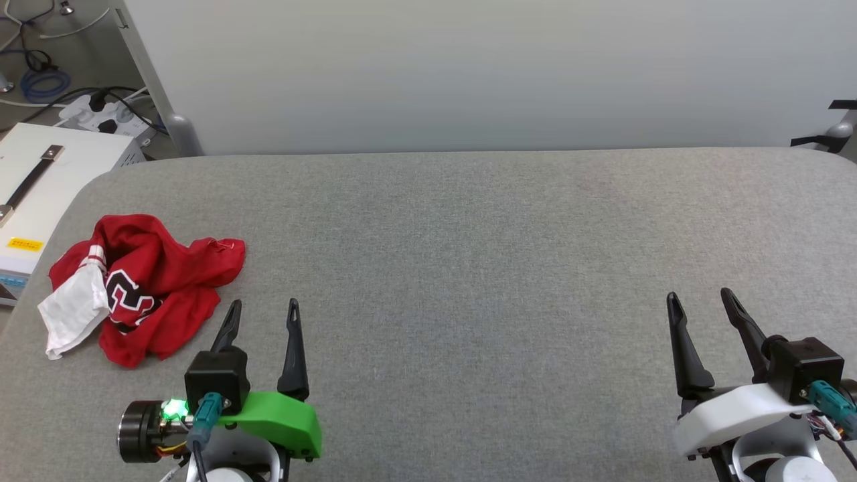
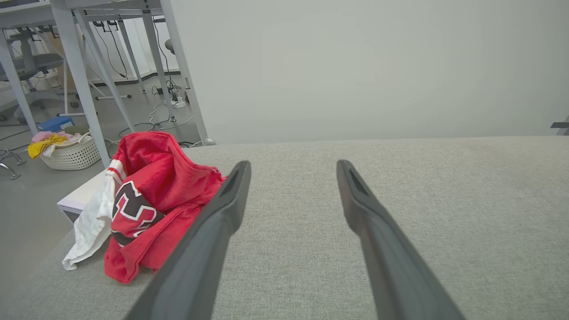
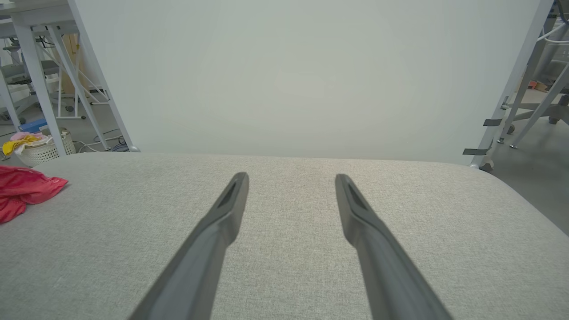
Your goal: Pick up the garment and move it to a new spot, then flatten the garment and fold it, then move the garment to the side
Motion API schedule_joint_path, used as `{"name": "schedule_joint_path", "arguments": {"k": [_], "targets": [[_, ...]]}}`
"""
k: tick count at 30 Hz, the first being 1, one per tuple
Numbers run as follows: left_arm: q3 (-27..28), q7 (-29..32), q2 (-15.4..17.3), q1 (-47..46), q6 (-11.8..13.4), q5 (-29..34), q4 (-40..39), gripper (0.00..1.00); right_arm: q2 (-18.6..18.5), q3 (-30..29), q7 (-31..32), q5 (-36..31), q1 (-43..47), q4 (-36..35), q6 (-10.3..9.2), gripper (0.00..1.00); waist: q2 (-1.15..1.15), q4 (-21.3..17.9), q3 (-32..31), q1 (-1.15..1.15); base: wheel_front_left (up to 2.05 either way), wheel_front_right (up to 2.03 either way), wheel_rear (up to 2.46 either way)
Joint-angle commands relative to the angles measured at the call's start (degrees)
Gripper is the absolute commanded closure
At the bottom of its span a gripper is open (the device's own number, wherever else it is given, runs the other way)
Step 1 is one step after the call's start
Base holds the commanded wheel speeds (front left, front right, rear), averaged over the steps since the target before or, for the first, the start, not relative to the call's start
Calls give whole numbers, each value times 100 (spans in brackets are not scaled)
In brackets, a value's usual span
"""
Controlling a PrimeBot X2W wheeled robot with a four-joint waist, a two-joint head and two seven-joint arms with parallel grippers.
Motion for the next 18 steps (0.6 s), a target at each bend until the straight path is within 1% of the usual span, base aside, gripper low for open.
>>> {"name": "schedule_joint_path", "arguments": {"k": [1, 18], "targets": [[-26, -68, -8, 10, 50, -38, -35, 0, 0, -8, -67, 68, 77, -55, -1, 0, 0, 2, -1, 0, 0, 0, 0], [-175, -294, -11, 34, 185, -148, -31, 0, 0, -10, -289, 255, 190, -155, -2, 0, 0, 19, -4, 0, 0, 0, 0]]}}
